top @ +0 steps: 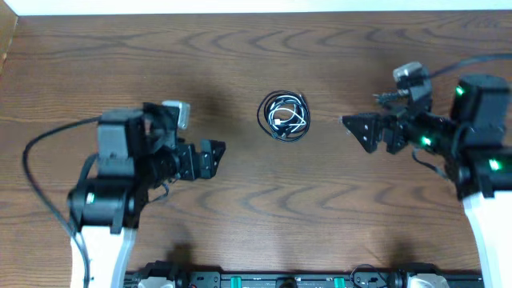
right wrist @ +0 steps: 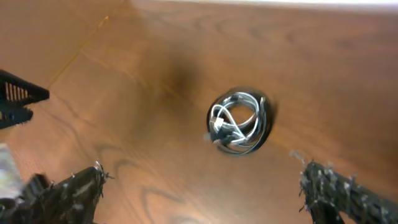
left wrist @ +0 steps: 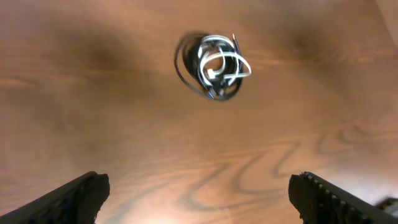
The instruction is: Untangle cables
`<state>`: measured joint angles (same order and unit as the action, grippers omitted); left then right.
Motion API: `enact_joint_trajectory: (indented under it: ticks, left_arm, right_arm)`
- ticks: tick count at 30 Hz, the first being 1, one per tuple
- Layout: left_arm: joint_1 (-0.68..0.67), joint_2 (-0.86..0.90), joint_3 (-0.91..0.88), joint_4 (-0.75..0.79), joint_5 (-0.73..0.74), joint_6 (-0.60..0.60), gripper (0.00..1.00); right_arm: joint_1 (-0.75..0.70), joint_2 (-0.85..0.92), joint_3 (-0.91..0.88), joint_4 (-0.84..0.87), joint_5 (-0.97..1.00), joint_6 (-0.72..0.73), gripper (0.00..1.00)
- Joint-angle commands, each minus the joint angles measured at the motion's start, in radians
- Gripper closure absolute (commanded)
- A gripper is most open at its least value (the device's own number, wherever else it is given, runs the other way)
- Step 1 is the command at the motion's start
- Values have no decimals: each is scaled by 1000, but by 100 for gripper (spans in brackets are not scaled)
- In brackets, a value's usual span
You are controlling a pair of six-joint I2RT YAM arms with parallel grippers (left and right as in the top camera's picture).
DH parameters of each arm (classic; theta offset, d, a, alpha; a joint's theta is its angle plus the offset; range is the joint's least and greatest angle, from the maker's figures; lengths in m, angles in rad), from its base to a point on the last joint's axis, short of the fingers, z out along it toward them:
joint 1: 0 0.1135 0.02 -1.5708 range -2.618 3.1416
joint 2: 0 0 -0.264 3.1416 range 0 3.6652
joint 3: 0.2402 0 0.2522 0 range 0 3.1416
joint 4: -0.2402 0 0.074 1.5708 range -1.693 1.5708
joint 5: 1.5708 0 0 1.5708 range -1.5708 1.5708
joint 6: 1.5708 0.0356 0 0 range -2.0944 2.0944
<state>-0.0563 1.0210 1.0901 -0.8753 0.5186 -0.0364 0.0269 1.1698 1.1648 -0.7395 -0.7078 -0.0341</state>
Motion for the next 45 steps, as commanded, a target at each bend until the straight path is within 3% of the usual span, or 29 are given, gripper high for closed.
enact_joint_trajectory:
  ticks: [1,3,6,13,17,19,20,34,37,40,45]
  left_arm:
    - [1,71,80,-40,2,-65,2]
    - [1,143,137,-104,-32,-71,2]
    - [0,222,164,-98,-40,-74,2]
    - [6,325,164,-42,-41,-104,2]
    - [43,359,164,-35,-41,-105,2]
    - [67,373,164,-36,-40,-109,2]
    - [73,380,164,-36,-40,-109,2]
    - [84,412,163,-62,-40,-108,2]
    - [84,412,163,-62,-40,-108,2]
    - [84,412,163,-62,-40,-108,2]
    - [84,412,163,-63,-40,-108,2]
  right_arm:
    - [70,76,93,-64,167,64,1]
    - [135,152,194,-172,348,64,1]
    - [215,261,328,-268,461,63,1]
    - [316,409,357,-152,447,89,1]
    - [351,516,357,-122,447,72,11]
    - [362,584,357,-89,447,51,25]
    - [364,606,357,-80,443,51,27]
    - [393,845,357,-34,377,-111,32]
    - [398,858,357,-27,400,-122,36]
    - [397,866,357,0,414,-122,50]
    - [399,869,357,23,414,-142,61]
